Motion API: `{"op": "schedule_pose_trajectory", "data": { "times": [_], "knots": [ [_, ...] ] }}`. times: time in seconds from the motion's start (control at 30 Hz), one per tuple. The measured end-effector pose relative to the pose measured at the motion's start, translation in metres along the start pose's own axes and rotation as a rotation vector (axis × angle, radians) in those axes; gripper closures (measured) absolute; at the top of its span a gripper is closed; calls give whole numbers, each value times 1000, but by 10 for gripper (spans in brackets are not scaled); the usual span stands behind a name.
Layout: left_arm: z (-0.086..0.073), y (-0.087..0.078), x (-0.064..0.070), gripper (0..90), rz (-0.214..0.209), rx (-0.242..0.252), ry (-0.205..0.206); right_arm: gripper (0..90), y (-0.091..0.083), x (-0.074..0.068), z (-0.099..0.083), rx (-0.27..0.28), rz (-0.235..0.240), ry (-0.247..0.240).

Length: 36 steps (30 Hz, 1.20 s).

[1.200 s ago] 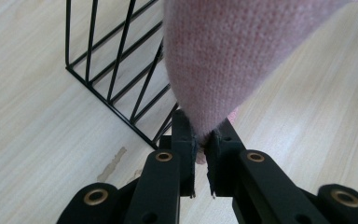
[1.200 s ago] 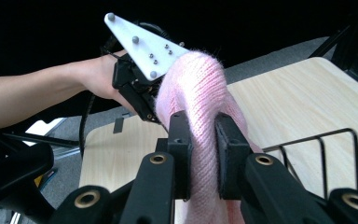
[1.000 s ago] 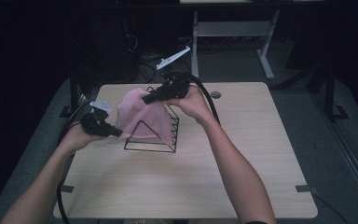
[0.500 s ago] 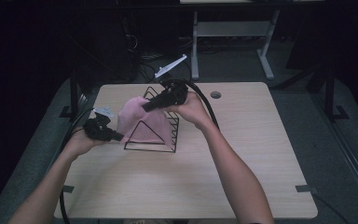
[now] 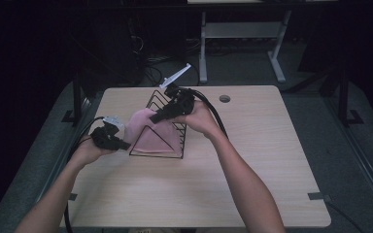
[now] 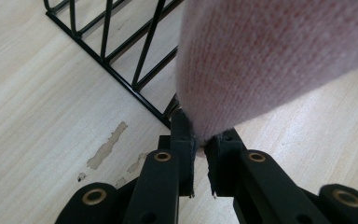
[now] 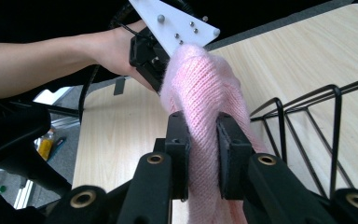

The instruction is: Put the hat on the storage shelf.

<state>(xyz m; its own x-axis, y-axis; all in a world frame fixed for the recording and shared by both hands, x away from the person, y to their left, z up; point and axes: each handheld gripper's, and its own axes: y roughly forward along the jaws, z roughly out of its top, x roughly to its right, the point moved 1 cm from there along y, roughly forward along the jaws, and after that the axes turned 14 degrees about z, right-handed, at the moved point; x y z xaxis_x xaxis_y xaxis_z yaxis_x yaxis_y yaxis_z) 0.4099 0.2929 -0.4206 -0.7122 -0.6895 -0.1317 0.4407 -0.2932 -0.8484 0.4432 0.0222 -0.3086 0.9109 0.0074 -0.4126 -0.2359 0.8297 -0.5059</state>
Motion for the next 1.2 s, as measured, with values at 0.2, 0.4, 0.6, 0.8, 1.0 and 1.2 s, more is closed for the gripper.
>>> {"op": "schedule_pose_trajectory", "data": {
  "times": [0.2,0.4,0.6,0.8,1.0,1.2],
  "knots": [
    [0,6,1,824,10,-24,16,749,3,3,-8,-4,5,14],
    [-1,11,2,830,16,-40,26,704,3,3,-12,3,14,27],
    [-2,11,-1,833,20,-51,23,686,2,1,-17,-1,10,29],
    [-3,11,-2,836,19,-56,15,758,3,0,-18,-1,9,4],
    [-4,14,-2,835,15,-80,25,773,6,2,-19,-6,17,11],
    [-5,11,-2,823,10,-67,13,746,5,1,-20,-4,13,11]
  ]
}}
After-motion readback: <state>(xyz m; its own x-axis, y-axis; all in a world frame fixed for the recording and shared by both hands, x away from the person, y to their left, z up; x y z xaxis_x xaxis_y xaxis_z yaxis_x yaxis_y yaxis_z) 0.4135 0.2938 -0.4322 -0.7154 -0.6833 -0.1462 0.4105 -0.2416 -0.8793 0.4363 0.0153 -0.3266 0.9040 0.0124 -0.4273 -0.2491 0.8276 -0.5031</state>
